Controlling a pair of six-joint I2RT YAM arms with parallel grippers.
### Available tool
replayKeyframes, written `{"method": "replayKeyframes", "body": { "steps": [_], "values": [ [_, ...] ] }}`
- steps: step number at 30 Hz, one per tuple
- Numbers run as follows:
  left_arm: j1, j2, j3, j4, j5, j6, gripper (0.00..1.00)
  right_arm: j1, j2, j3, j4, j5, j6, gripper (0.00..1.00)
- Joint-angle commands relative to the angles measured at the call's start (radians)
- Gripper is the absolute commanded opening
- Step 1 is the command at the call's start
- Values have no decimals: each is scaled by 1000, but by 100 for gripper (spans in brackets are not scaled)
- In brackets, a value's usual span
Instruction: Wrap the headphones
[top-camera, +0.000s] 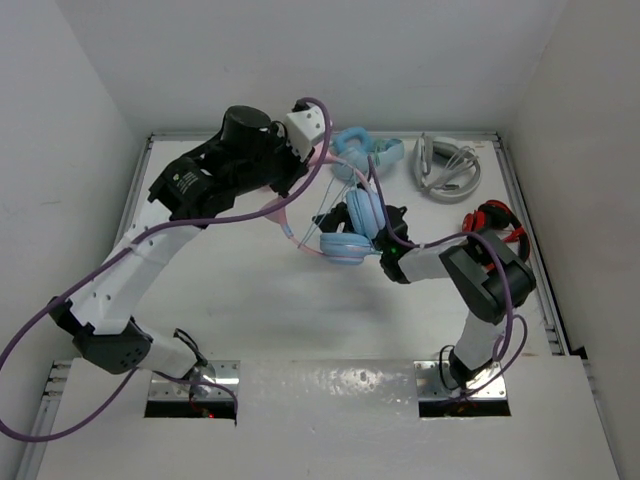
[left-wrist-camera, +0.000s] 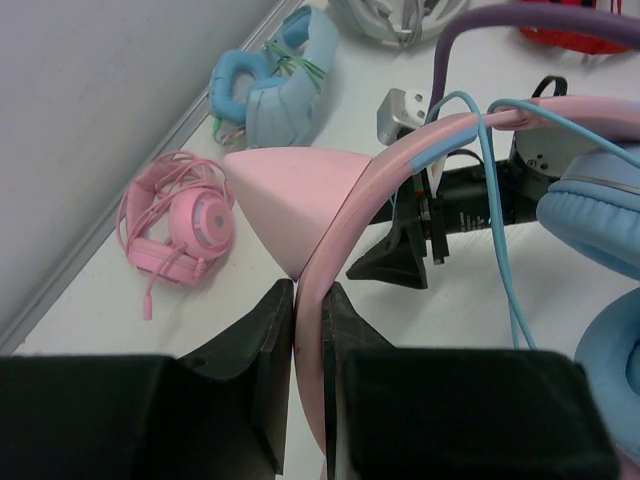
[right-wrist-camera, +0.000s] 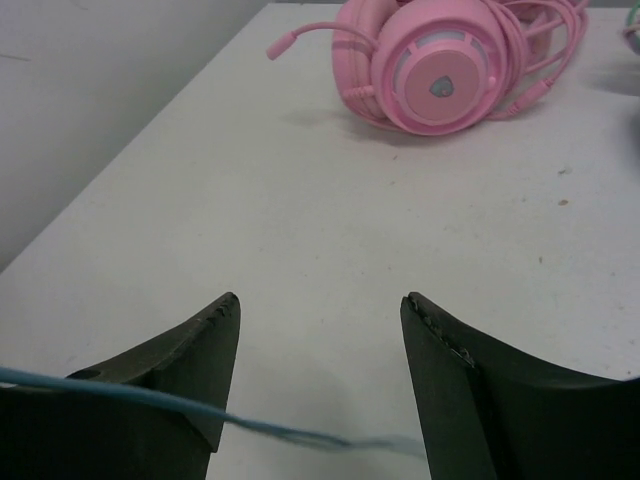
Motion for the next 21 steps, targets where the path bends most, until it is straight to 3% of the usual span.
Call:
{"method": "replayKeyframes", "body": {
  "steps": [1, 8, 14, 17, 18, 21],
  "values": [
    [-7, -16, 104, 96, -9, -92, 0, 32, 37, 29, -7, 164, -94, 65],
    [-7, -5, 194, 73, -11, -135, 0, 67, 138, 88, -57, 245, -88, 60],
    [-5, -10, 233, 65, -11, -167, 0, 79, 172, 108, -70, 316, -62, 42],
    [-5, -11, 250, 63, -57, -179, 0, 79, 165, 75, -51, 331, -51, 26],
    [-5, -11, 250, 65, -78, -184, 0, 79, 152, 54, -42, 336, -51, 11],
    [-4, -14, 240, 77, -120, -193, 0, 86, 120, -7, -2, 349, -63, 0]
  ]
}}
